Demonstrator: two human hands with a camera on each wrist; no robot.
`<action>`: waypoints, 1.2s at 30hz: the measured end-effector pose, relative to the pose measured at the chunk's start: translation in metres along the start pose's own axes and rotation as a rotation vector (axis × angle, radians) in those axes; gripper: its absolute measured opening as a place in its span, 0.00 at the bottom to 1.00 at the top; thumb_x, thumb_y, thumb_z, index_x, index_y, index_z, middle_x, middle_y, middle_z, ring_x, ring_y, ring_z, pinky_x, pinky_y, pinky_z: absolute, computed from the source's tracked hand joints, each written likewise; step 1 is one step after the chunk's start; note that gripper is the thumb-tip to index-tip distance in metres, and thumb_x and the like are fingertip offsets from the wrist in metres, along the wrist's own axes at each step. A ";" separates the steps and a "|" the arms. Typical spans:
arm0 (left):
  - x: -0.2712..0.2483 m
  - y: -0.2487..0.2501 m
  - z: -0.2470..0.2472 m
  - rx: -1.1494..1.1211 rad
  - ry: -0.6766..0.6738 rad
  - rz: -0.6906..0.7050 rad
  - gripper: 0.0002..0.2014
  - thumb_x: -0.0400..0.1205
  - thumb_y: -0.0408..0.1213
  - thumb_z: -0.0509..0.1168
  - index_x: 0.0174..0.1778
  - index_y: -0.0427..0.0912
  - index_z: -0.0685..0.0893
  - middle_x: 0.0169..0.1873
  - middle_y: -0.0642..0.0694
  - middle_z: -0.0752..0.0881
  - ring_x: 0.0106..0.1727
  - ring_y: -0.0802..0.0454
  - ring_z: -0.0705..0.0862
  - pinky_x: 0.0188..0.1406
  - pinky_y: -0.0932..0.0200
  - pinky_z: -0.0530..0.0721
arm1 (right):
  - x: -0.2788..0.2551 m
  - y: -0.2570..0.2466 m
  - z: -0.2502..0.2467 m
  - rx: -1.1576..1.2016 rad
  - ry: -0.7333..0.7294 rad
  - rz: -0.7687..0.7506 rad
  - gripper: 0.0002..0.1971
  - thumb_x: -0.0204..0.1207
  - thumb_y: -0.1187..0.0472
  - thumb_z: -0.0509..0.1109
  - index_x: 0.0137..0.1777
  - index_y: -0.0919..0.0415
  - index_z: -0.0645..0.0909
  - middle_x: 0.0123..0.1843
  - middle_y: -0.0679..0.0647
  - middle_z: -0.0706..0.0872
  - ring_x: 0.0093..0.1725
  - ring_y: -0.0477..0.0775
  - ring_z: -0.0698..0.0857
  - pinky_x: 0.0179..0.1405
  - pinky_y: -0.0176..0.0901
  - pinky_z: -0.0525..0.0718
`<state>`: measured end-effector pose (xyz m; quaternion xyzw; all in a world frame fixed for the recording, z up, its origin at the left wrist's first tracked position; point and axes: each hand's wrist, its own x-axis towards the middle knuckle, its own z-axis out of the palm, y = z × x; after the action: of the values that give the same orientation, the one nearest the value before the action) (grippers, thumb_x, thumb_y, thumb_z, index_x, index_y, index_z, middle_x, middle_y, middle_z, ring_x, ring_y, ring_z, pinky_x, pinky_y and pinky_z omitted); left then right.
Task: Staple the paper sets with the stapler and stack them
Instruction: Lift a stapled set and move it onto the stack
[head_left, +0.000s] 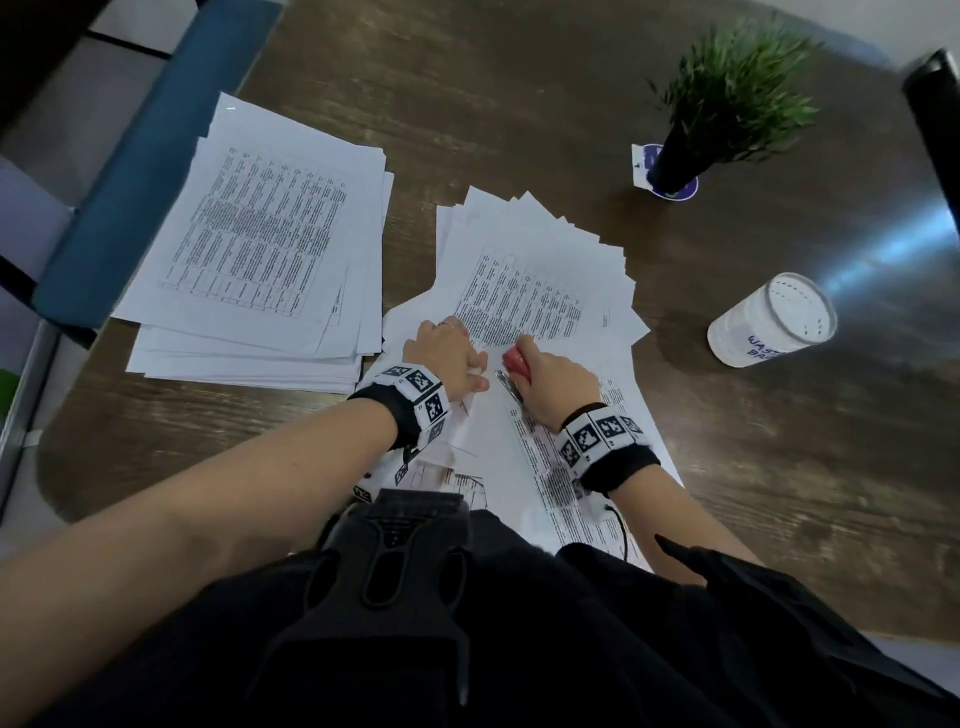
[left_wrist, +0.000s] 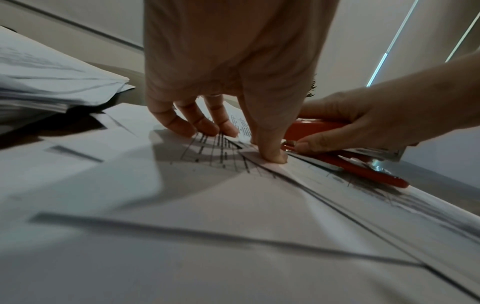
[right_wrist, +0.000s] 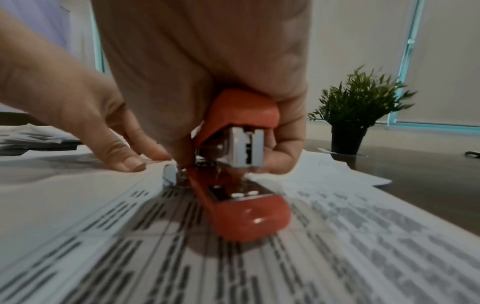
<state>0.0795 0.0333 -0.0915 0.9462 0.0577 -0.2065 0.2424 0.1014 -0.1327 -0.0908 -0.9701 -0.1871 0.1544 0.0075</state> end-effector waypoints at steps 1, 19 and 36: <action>0.001 -0.001 0.000 -0.010 -0.002 -0.001 0.13 0.75 0.56 0.73 0.50 0.55 0.91 0.64 0.52 0.73 0.65 0.47 0.70 0.58 0.47 0.79 | 0.000 0.001 -0.001 -0.024 -0.005 -0.016 0.19 0.85 0.45 0.55 0.72 0.52 0.65 0.52 0.56 0.87 0.46 0.62 0.86 0.35 0.47 0.75; 0.009 -0.010 0.008 -0.063 0.041 0.038 0.13 0.73 0.55 0.74 0.47 0.53 0.90 0.58 0.52 0.74 0.62 0.47 0.70 0.52 0.49 0.78 | 0.000 -0.025 0.005 0.018 0.003 0.159 0.17 0.87 0.46 0.52 0.66 0.58 0.66 0.50 0.57 0.87 0.44 0.63 0.86 0.33 0.47 0.71; -0.001 -0.016 0.005 -0.129 0.079 0.082 0.16 0.73 0.55 0.75 0.50 0.51 0.91 0.60 0.50 0.78 0.62 0.45 0.73 0.57 0.49 0.77 | 0.044 -0.043 -0.005 0.063 0.055 0.308 0.20 0.87 0.46 0.52 0.69 0.60 0.65 0.52 0.61 0.87 0.52 0.66 0.86 0.40 0.50 0.73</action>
<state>0.0738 0.0447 -0.1021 0.9375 0.0416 -0.1548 0.3089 0.1266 -0.0767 -0.0956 -0.9905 -0.0309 0.1326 0.0194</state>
